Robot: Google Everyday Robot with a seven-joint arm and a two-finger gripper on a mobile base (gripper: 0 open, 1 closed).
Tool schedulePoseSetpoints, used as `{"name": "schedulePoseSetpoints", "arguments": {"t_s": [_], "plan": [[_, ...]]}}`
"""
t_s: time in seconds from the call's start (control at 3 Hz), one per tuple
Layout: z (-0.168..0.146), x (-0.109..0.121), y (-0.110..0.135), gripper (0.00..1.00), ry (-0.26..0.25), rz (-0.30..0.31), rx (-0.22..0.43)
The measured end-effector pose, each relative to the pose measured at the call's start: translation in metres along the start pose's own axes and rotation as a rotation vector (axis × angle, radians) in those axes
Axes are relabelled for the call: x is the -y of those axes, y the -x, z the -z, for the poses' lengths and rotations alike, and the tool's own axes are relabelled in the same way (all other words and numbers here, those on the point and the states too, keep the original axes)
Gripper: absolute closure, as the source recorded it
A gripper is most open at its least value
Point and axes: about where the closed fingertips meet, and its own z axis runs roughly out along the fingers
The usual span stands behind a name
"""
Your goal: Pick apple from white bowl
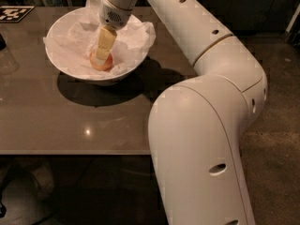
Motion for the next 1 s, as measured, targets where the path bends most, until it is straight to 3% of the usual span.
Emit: {"name": "schedulePoseSetpoints", "arguments": {"t_s": [1.0], "plan": [[-0.045,-0.003,-0.001,0.0,0.086,-0.007,0.036]]}}
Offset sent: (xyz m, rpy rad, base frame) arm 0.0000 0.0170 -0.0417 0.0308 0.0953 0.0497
